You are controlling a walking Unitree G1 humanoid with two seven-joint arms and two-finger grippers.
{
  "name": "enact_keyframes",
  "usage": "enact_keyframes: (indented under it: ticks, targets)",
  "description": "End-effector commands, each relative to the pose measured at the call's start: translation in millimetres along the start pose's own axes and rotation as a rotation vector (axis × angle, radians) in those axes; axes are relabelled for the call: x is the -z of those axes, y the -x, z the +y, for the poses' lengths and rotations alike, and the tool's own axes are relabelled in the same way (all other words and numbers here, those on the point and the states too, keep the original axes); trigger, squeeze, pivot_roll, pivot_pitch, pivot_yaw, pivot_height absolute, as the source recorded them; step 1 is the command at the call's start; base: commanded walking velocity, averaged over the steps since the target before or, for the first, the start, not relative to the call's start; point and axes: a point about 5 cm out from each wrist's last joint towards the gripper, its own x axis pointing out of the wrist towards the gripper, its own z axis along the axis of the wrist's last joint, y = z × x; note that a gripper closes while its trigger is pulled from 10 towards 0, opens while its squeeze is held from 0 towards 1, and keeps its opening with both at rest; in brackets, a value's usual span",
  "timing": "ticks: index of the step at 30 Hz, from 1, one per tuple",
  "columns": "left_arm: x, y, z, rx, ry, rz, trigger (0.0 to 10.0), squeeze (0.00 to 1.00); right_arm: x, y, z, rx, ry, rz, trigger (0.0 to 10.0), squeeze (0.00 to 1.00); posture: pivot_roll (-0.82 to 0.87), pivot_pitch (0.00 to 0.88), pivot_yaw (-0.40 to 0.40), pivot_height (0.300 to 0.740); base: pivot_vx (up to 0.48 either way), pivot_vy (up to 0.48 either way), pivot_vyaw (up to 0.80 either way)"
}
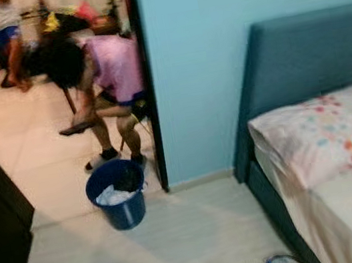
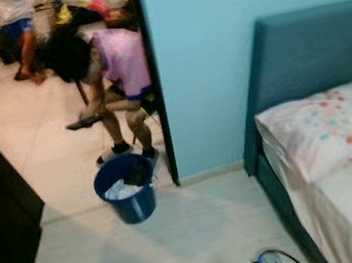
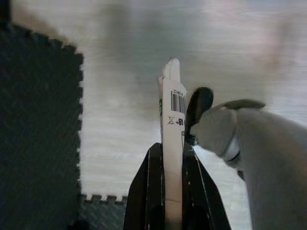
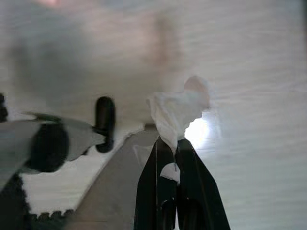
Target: Clean up the room
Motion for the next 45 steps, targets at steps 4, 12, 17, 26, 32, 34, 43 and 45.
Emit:
enact_keyframes:
  ticks: [4, 12, 17, 26, 32, 34, 43, 45]
  targets:
    - [-2.3, -0.9, -5.5, 0.021, -0.012, -0.007, 10.0, 0.00, 7.2, 1.9, -8.4, 0.046, -0.005, 0.019, 10.0, 0.00, -0.04, 0.029, -0.043, 0.740, 0.436, 0.000, 0.78]
    - [-2.2, -0.9, -5.4, 0.020, -0.012, -0.008, 10.0, 0.00, 5.9, 3.1, -16.6, 0.074, -0.019, 0.009, 10.0, 0.00, -0.04, 0.029, -0.045, 0.740, 0.450, 0.000, 0.39]
    - [-2.2, -0.9, -5.6, 0.021, -0.010, -0.010, 10.0, 0.00, 4.2, 4.3, -23.0, 0.081, -0.023, -0.001, 10.0, 0.00, -0.04, 0.028, -0.046, 0.740, 0.480, 0.000, 0.00]
    - [-22.6, -3.2, -16.4, 0.109, 0.008, -0.097, 10.0, 0.00, 0.2, 4.6, -26.8, 0.097, -0.027, -0.013, 10.0, 0.00, -0.04, 0.029, -0.048, 0.740, 0.480, 0.000, 0.00]
    - [-48.6, -4.1, -30.0, 0.219, -0.057, -0.188, 10.0, 0.00, 0.7, 4.6, -27.3, 0.099, -0.030, 0.005, 10.0, 0.00, -0.04, 0.033, -0.049, 0.740, 0.480, 0.000, -0.65]
    - [-52.1, -4.1, -32.1, 0.235, -0.061, -0.200, 10.0, 0.00, 0.7, 4.6, -27.5, 0.099, -0.030, 0.005, 10.0, 0.00, -0.04, 0.033, -0.049, 0.740, 0.480, 0.000, -0.77]
    - [-101.0, -2.9, -64.2, 0.335, -0.206, -0.306, 10.0, 0.00, 2.1, 5.0, -29.0, 0.100, -0.020, 0.015, 10.0, 0.00, -0.05, 0.035, -0.048, 0.740, 0.462, 0.000, -0.77]
    - [-108.0, -2.8, -67.7, 0.318, -0.246, -0.312, 10.0, 0.00, 2.3, 5.1, -29.3, 0.104, -0.016, 0.017, 10.0, 0.00, -0.05, 0.034, -0.047, 0.740, 0.000, 0.000, -0.77]
